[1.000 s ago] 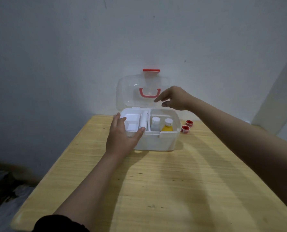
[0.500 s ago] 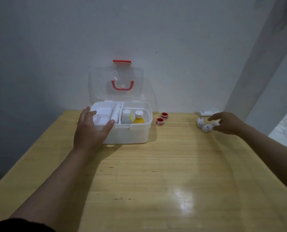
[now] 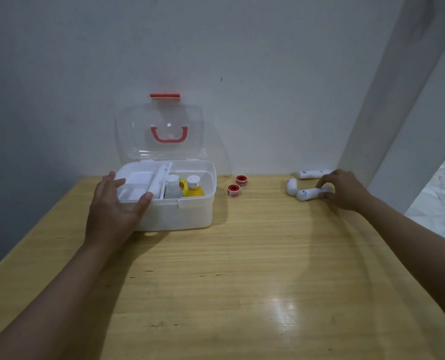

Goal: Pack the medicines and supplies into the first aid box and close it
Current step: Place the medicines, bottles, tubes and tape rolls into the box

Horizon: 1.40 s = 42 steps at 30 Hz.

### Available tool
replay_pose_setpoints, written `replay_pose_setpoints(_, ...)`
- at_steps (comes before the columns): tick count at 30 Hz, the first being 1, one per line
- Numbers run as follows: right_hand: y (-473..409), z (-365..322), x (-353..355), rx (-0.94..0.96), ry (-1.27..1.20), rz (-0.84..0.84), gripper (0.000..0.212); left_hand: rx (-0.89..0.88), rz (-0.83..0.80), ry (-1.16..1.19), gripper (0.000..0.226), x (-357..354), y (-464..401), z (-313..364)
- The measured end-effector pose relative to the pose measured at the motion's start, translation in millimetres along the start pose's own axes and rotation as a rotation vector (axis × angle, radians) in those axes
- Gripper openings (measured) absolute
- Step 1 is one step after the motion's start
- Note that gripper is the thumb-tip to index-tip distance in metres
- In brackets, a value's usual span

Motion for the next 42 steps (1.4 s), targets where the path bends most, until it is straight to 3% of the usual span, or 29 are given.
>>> replay_pose_setpoints(5, -22.5, 20.9, 1.2, -0.072, 0.023, -0.030, 0.020, 0.005, 0.016, 0.004, 0.062, -1.3, 0.3, -0.2)
replay_pose_setpoints(9, -27.6, 20.7, -0.1, -0.103, -0.101, -0.003, 0.019, 0.009, 0.026, 0.002, 0.059, -1.6, -1.8, -4.5)
replay_pose_setpoints(17, -31.7, 20.8, -1.1, -0.029, -0.260, 0.011, 0.047, 0.032, 0.015, -0.004, 0.062, -3.4, -2.6, 1.3)
replay_pose_setpoints(28, -37.4, 23.7, -3.9, -0.004, -0.294, -0.025, 0.061, 0.030, -0.007, 0.031, 0.075, -1.8, -1.6, 5.3)
replay_pose_setpoints(42, -7.1, 3.5, -11.3, 0.049, -0.444, 0.215, 0.035, 0.019, 0.011, 0.020, 0.061, -0.9, -1.4, 4.4)
Point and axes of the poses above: each hand's wrist, its own y-axis away from the middle knuckle, its own x-axis out of the back of the hand, z = x × y, the point moved 6 cm from there along -y, towards the middle knuckle, and after that the axes turned 15 degrees about -z, right-handed, at the moved point
